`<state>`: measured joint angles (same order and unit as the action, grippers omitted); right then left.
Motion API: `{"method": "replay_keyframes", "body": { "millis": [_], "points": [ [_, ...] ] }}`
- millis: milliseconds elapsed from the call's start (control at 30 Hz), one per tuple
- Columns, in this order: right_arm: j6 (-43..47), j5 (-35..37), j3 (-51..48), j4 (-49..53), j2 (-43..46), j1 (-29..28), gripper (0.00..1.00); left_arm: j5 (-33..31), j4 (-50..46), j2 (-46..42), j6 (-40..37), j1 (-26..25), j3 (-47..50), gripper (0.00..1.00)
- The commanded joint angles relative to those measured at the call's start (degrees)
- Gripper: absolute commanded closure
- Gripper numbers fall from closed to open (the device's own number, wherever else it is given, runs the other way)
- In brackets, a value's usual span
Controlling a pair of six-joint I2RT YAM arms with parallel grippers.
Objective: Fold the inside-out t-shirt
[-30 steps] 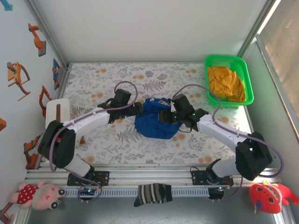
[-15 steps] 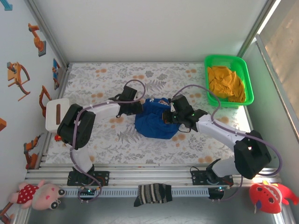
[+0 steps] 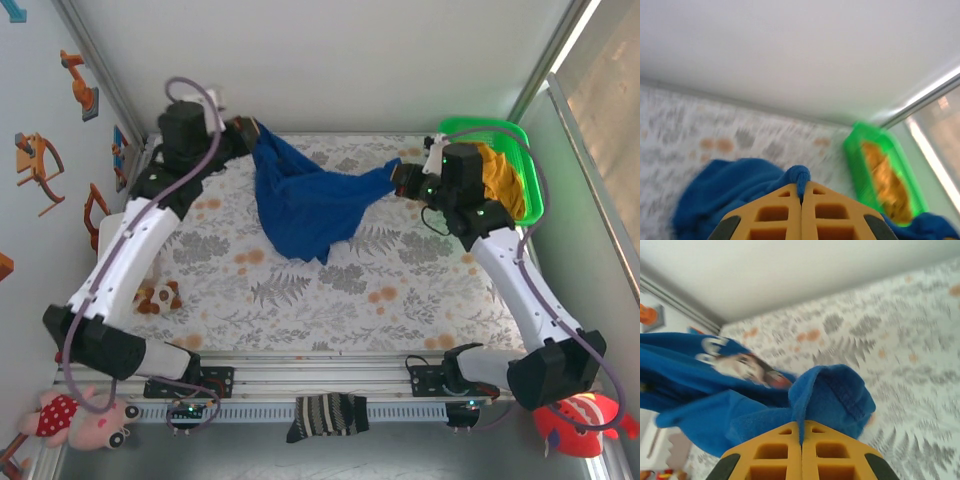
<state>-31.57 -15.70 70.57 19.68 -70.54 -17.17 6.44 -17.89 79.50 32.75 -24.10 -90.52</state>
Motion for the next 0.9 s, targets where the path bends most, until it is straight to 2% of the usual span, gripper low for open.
{"method": "replay_keyframes", "body": {
  "millis": [0,100,200,267,333,367,400,433,467,500,533,567,633,733,867],
  "points": [
    [1.3,-2.2,4.6,2.0,-1.8,0.8,1.0,1.8,-4.0,-2.2,-0.2,0.1,-6.7,1.0],
    [1.2,-1.4,4.7,2.0,-3.0,1.0,1.0,4.2,-2.8,-3.7,2.5,0.0,-9.3,1.0],
    [0.7,-0.8,0.2,0.6,-3.7,1.1,1.0,6.9,1.1,-5.6,6.7,-1.5,-5.6,1.0],
    [0.1,-0.2,-4.1,-1.0,-3.7,1.1,1.0,7.0,4.3,-6.8,8.4,-4.4,-0.8,1.0],
    [-0.2,2.4,-9.2,-2.4,-3.4,1.2,1.0,4.9,8.5,-7.8,9.4,-9.5,5.7,1.0],
    [-0.1,4.0,-11.0,-2.5,-3.6,1.3,0.95,3.8,10.4,-7.6,9.9,-12.0,8.7,1.0],
    [0.0,5.5,-12.7,-2.3,-3.9,1.6,0.71,2.6,12.6,-6.9,10.6,-15.2,12.0,1.0],
    [0.1,6.7,-14.3,-1.9,-4.4,2.2,0.59,2.0,15.2,-5.8,11.0,-18.0,15.2,1.0],
    [0.3,8.0,-15.6,-1.7,-4.5,2.5,0.55,1.4,17.3,-4.5,11.2,-20.6,17.9,1.0],
    [0.4,9.5,-16.9,-1.4,-4.2,2.9,0.54,1.0,18.9,-2.6,11.6,-23.0,20.4,0.89],
    [0.5,10.0,-18.0,-1.2,-3.5,3.3,0.53,1.6,20.3,-0.8,11.8,-24.6,22.5,0.65],
    [0.6,10.2,-18.6,-0.8,-2.8,3.6,0.53,2.0,20.9,0.7,11.9,-25.6,23.6,0.5],
    [1.2,10.7,-19.5,0.6,-0.9,3.7,0.53,-0.2,20.3,2.0,11.1,-26.9,26.2,0.31],
    [2.0,9.1,-20.4,2.1,2.0,3.6,0.53,-7.8,18.0,-1.2,9.1,-26.8,30.5,0.14],
    [1.8,3.3,-22.0,2.3,3.7,3.3,0.53,-14.8,7.7,-4.0,7.1,-24.2,31.6,0.11]
  ]
}}
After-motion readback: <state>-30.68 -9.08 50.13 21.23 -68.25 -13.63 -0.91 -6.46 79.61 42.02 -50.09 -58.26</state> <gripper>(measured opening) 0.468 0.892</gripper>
